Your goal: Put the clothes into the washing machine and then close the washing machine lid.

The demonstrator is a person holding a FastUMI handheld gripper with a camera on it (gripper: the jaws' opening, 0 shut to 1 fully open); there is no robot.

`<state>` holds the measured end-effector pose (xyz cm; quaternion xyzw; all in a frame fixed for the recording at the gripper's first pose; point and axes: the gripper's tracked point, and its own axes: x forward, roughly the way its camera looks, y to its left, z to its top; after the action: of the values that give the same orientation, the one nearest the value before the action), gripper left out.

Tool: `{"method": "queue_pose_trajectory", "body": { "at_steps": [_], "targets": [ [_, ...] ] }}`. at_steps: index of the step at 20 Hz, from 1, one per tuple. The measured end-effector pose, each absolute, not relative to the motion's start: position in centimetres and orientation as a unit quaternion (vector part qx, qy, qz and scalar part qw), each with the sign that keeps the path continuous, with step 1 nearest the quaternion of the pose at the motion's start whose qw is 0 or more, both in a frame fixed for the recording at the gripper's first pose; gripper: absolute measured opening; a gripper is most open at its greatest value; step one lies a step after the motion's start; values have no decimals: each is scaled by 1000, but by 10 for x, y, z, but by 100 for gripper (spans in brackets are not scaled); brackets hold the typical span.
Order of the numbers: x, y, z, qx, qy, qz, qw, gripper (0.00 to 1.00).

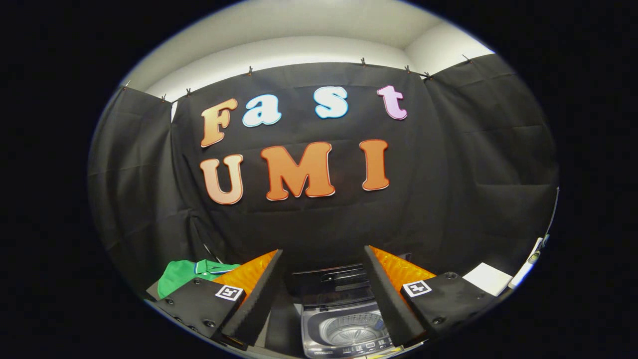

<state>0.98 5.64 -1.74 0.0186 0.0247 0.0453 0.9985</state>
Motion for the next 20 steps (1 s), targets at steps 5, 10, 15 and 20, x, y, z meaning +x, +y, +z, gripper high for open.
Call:
{"method": "queue_pose_trajectory", "body": {
  "at_steps": [5, 10, 15, 20],
  "targets": [
    [16, 119, -37, 10, 49, 92, 994, 100],
    [19, 193, -69, 16, 86, 151, 985, 100],
    [19, 261, -98, 2, 119, 197, 973, 100],
    [24, 315, -134, -29, 147, 218, 964, 100]
  ]
}}
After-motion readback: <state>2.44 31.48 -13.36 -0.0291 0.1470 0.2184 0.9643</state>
